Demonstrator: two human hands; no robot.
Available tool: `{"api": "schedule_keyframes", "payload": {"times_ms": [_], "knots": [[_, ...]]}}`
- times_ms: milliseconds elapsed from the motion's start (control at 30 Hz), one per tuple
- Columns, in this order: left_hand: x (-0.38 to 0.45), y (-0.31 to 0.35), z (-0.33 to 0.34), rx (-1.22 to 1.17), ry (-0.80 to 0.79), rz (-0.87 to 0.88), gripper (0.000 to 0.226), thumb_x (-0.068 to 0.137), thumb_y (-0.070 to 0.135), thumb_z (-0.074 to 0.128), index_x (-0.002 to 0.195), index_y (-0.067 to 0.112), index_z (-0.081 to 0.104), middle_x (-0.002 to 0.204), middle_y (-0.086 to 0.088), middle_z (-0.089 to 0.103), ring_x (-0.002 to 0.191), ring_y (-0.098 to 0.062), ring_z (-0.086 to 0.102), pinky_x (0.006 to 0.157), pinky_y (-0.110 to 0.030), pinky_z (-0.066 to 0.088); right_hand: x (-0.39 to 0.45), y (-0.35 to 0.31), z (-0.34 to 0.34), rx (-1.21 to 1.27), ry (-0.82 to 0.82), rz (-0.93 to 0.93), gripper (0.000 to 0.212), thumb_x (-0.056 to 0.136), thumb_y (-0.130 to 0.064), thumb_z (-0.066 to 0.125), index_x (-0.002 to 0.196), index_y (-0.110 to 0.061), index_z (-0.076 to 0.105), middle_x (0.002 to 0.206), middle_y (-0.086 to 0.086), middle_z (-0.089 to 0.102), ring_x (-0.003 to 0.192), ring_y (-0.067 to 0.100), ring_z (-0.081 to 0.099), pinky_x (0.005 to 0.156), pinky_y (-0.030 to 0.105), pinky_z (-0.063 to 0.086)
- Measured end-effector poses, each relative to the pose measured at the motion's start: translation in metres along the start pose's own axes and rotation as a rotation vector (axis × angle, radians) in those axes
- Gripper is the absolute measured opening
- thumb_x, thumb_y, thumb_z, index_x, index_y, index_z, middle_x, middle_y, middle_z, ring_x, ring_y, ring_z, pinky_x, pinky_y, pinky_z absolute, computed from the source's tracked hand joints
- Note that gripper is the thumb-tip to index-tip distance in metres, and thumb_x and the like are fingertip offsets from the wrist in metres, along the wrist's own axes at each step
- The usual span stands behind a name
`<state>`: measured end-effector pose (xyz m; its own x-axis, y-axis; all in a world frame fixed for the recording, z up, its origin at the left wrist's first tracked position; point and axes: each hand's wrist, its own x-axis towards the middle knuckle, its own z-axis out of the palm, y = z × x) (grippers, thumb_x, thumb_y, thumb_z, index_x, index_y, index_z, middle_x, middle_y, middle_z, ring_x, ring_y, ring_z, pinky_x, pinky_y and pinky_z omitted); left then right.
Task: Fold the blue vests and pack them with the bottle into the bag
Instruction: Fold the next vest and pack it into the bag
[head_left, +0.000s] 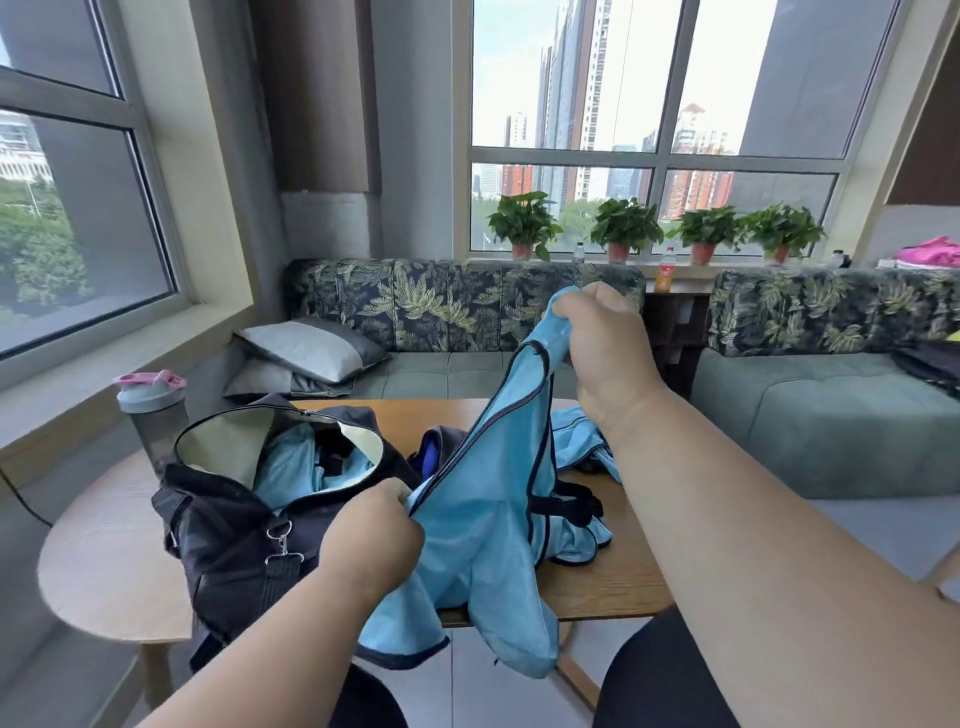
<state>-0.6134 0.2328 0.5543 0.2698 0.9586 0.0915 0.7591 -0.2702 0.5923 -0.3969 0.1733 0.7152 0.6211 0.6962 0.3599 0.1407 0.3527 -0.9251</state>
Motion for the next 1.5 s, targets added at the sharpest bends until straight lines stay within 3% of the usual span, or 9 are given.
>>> {"api": "schedule_keyframes", "payload": {"times_ms": [167, 267, 500, 733, 833, 1067, 1200, 1300, 1500], "knots": [[0.011, -0.024, -0.019, 0.143, 0.043, -0.079, 0.017, 0.084, 0.012, 0.057, 0.087, 0.028, 0.058, 0.082, 0.006, 0.065, 0.076, -0.017, 0.059, 0.058, -0.029, 0.039, -0.002, 0.012, -0.013, -0.015, 0.019, -0.048, 0.03, 0.09, -0.01, 0.056, 0.068, -0.018, 0.037, 0.064, -0.005, 0.047, 0.063, 0.014, 0.032, 0.059, 0.034, 0.025], [0.016, -0.035, -0.027, 0.17, 0.112, -0.094, 0.016, 0.082, 0.011, 0.057, 0.082, 0.027, 0.055, 0.08, 0.005, 0.063, 0.074, -0.019, 0.057, 0.058, -0.03, 0.04, -0.005, 0.016, -0.02, 0.041, 0.004, 0.002, 0.031, 0.09, -0.007, 0.051, 0.067, -0.02, 0.035, 0.1, -0.002, 0.08, 0.07, 0.022, 0.041, 0.065, 0.035, 0.035], [0.022, -0.037, -0.04, -0.007, 0.227, -0.082, 0.009, 0.091, 0.024, 0.063, 0.088, 0.032, 0.063, 0.082, 0.008, 0.069, 0.076, -0.018, 0.063, 0.063, -0.032, 0.048, -0.014, 0.03, -0.029, 0.13, -0.048, 0.063, 0.023, 0.088, -0.019, 0.06, 0.07, -0.022, 0.045, 0.072, 0.008, 0.051, 0.062, 0.018, 0.041, 0.058, 0.032, 0.033], [0.017, 0.011, -0.047, -0.982, -0.187, -0.163, 0.013, 0.094, 0.008, 0.063, 0.082, 0.011, 0.068, 0.079, -0.014, 0.071, 0.072, -0.029, 0.067, 0.069, -0.038, 0.056, -0.073, 0.055, -0.003, -0.471, -0.583, -0.022, 0.042, 0.089, -0.04, 0.078, 0.122, -0.047, 0.052, 0.106, -0.02, 0.056, 0.082, -0.008, 0.059, 0.077, 0.011, 0.049], [0.014, 0.024, -0.049, -1.238, -0.362, -0.19, 0.016, 0.098, 0.007, 0.056, 0.103, 0.003, 0.071, 0.101, -0.028, 0.07, 0.091, -0.04, 0.068, 0.085, -0.049, 0.058, -0.094, 0.076, 0.011, -0.586, -0.68, -0.101, 0.048, 0.081, -0.039, 0.085, 0.117, -0.049, 0.055, 0.116, -0.026, 0.061, 0.111, -0.004, 0.06, 0.098, 0.023, 0.049], [0.0, 0.029, -0.046, -1.378, -0.528, -0.284, 0.043, 0.099, 0.016, 0.053, 0.134, -0.006, 0.063, 0.129, -0.032, 0.066, 0.101, -0.043, 0.069, 0.083, -0.046, 0.062, -0.107, 0.088, 0.018, -0.613, -0.563, -0.315, 0.069, 0.08, -0.034, 0.085, 0.137, -0.05, 0.051, 0.132, -0.028, 0.061, 0.125, -0.004, 0.056, 0.105, 0.015, 0.042], [-0.006, 0.033, -0.047, -1.503, -0.644, -0.254, 0.039, 0.097, 0.019, 0.05, 0.123, -0.004, 0.066, 0.107, -0.027, 0.067, 0.074, -0.032, 0.068, 0.065, -0.036, 0.06, -0.103, 0.095, 0.021, -0.555, -0.399, -0.338, 0.028, 0.085, -0.034, 0.083, 0.111, -0.039, 0.073, 0.113, -0.024, 0.071, 0.111, -0.004, 0.062, 0.095, 0.016, 0.047], [-0.01, 0.034, -0.051, -1.648, -0.709, -0.204, 0.032, 0.089, 0.018, 0.043, 0.102, 0.004, 0.068, 0.1, -0.024, 0.069, 0.078, -0.036, 0.069, 0.073, -0.042, 0.062, -0.098, 0.098, 0.017, -0.565, -0.328, -0.299, 0.024, 0.084, -0.036, 0.085, 0.107, -0.034, 0.076, 0.108, -0.024, 0.072, 0.106, -0.006, 0.064, 0.092, 0.015, 0.049], [-0.006, 0.028, -0.049, -1.728, -0.769, -0.181, 0.049, 0.094, 0.03, 0.039, 0.14, 0.015, 0.043, 0.128, -0.027, 0.061, 0.103, -0.044, 0.067, 0.092, -0.054, 0.055, -0.098, 0.093, 0.013, -0.585, -0.372, -0.316, 0.042, 0.084, -0.037, 0.084, 0.121, -0.046, 0.067, 0.112, -0.033, 0.069, 0.108, -0.007, 0.063, 0.094, 0.016, 0.05]]}}
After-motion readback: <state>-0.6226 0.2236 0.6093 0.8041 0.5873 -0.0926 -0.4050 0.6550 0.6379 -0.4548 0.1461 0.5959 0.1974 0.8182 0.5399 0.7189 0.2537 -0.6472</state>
